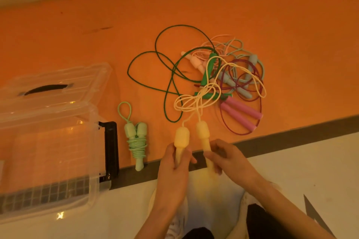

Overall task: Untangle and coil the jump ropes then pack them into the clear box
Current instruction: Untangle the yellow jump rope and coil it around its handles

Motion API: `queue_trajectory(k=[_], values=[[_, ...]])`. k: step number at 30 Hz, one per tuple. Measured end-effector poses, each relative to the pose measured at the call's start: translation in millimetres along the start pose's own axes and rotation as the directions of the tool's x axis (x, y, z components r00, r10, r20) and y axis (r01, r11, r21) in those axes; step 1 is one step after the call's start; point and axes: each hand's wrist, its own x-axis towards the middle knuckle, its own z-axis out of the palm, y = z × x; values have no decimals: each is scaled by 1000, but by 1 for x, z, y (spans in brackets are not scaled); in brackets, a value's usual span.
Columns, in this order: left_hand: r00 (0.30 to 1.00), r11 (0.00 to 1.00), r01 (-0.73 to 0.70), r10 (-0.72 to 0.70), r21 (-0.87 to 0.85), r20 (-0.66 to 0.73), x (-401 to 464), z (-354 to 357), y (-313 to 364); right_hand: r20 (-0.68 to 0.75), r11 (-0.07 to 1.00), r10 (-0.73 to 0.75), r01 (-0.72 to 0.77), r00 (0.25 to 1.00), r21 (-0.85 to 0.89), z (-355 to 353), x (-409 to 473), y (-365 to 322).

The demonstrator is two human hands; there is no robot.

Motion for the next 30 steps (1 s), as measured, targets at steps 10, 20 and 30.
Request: queue_trajectory(k=[10,20,30], values=[[938,973,-232,226,-12,264,-73,-14,114,137,948,-254,219,957,230,-28,-103,-120],[879,915,-364,278,171,388,-140,-31,203,120,897,-435,441,892,-26,-56,-199,-188],[824,779,-541,416,316,385,-215,-33,264,198,846,-506,528,840,-79,-70,-282,-243]])
